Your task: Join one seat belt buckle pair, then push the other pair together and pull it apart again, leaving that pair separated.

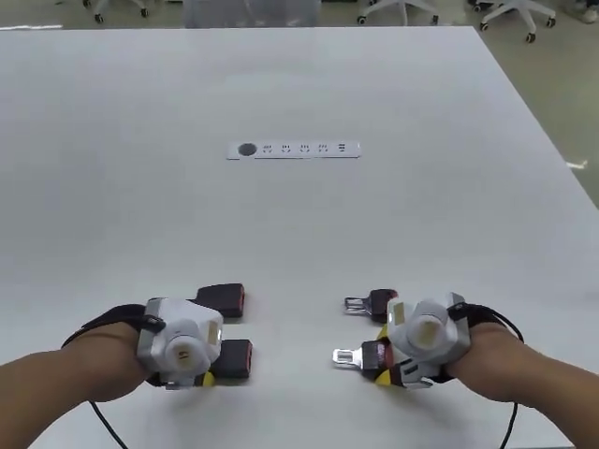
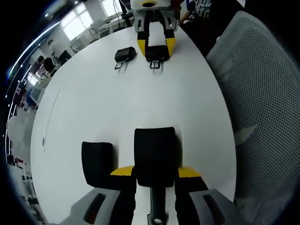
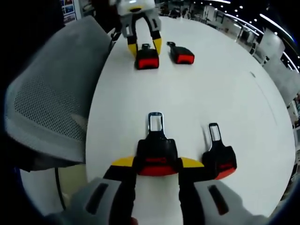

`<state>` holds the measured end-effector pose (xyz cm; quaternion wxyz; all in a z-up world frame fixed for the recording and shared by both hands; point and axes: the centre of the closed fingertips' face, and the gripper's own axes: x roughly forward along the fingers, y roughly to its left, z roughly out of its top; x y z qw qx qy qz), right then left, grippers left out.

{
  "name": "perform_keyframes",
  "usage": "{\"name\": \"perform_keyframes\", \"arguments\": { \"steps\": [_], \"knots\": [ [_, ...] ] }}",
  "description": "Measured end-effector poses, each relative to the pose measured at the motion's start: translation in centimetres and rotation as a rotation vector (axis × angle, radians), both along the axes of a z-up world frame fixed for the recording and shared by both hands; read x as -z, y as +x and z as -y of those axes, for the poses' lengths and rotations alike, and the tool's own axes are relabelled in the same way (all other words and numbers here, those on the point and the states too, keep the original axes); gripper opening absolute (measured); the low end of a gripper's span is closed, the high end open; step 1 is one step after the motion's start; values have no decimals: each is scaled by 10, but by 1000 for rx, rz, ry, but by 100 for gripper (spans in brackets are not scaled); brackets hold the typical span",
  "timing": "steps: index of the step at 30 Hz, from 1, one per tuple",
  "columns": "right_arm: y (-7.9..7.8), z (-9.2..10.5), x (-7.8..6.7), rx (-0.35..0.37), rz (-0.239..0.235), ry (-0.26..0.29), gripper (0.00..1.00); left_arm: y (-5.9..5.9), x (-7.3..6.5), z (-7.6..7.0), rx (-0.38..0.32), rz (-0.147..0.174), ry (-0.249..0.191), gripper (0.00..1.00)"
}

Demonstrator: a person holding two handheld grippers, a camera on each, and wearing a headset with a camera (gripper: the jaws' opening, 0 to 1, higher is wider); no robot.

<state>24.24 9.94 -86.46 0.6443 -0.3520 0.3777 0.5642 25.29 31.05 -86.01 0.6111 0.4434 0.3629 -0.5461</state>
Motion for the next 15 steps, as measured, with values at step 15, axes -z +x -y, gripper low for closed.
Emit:
{"name": "perform_keyframes", "arguments": {
  "steps": [15],
  "knots": [
    [-5, -62, -1, 4, 21, 76, 35, 1, 1, 0, 11, -19, 8, 32]
  ]
}}
